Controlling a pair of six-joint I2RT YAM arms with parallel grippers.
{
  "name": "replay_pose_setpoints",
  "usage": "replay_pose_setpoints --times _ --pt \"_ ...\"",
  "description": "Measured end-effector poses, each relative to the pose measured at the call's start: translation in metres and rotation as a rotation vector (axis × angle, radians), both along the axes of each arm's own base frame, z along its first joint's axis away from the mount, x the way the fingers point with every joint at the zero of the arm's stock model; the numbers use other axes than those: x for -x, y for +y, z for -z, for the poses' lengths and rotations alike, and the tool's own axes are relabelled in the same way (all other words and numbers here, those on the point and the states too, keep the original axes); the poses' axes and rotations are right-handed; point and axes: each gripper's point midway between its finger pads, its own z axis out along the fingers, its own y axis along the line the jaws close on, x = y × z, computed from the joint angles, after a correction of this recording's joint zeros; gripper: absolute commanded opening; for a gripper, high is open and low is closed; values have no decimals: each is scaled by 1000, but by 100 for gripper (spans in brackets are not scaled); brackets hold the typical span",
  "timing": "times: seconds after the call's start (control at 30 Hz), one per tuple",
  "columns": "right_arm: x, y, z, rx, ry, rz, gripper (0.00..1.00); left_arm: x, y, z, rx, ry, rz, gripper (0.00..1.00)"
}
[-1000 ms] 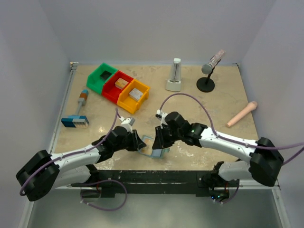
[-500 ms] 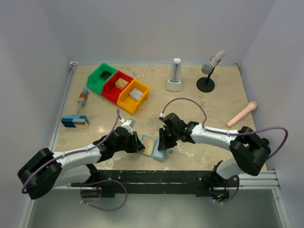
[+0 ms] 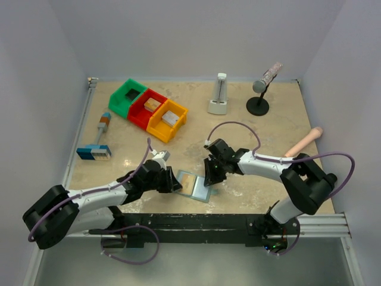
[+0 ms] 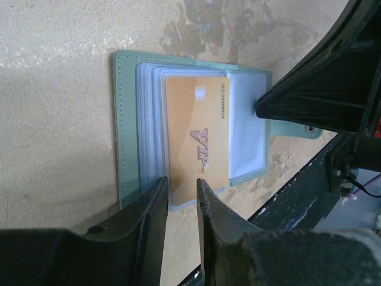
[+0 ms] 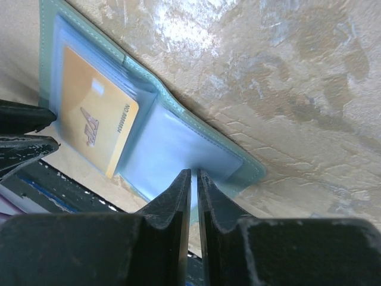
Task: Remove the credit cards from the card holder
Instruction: Remove the credit card from the card holder.
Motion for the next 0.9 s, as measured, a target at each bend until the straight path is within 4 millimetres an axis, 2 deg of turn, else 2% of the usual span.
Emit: replay_pose_setpoints --times 0.17,0.3,0.43,0.53,0.63,0.73,0.9 --pt "-10 -2 -3 23 -22 -11 15 3 1 -3 14 -5 5 31" --pt "-13 -5 -12 22 -47 -6 22 3 2 -11 29 -24 0 31" --pt "-15 -3 -45 -39 -140 -4 28 -3 5 -28 56 -78 -28 32" --pt "-6 8 -70 -89 -221 -50 27 -5 9 -33 58 -99 -49 32" --pt "22 27 -82 -112 -263 -163 25 -6 13 -32 41 -100 -65 32" --pt "47 41 -78 -92 -266 -254 23 -6 17 -27 19 -90 -76 32" --pt "61 48 -49 -10 -223 -302 23 -5 19 -24 6 -82 -78 33"
